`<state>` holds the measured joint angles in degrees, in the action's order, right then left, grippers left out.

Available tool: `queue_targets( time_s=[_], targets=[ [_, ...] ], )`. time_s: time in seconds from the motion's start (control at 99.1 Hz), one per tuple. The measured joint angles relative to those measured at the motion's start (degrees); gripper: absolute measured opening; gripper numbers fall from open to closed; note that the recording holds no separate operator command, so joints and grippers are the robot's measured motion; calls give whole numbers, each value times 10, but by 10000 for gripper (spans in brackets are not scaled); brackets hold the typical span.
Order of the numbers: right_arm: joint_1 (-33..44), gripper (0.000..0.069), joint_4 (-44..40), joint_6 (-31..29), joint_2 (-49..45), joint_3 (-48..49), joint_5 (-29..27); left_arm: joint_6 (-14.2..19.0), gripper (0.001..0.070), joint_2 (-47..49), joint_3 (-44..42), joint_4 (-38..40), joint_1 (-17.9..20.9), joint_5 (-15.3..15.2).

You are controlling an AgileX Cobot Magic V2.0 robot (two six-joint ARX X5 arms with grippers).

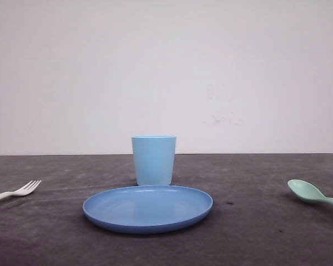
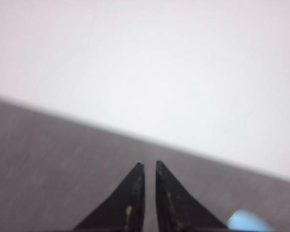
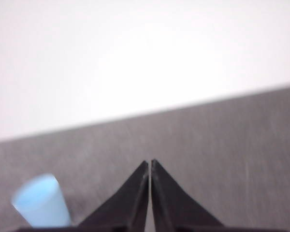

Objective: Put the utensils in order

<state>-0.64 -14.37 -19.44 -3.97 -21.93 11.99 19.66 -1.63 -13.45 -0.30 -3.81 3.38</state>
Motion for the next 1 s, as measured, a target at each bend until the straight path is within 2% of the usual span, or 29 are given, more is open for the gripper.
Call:
queue_targets(
  time_s=[0.161, 0.242, 0.474, 0.666, 0.726, 0.908, 0.999],
  targets=[
    [0, 9, -61, 2, -63, -108, 0, 3, 15, -53, -106, -82, 0, 26],
    [0, 9, -89, 12, -98, -158, 0, -7, 15, -92, -163, -137, 0, 41],
    [0, 9, -158, 53, -213, -242, 1, -67, 15, -226, -304, -247, 0, 69],
    [-4, 9, -182, 81, -316, -244, 14, -106, 15, -336, -325, -281, -8, 70],
    [-10, 9, -191, 92, -350, -244, 8, -115, 15, -372, -325, -287, -17, 63],
    [-42, 9, -210, 120, -446, -244, -51, -133, 15, -461, -325, -302, -45, 1],
    [-58, 9, -216, 130, -485, -244, -78, -143, 15, -490, -325, -303, -50, -14]
  ],
)
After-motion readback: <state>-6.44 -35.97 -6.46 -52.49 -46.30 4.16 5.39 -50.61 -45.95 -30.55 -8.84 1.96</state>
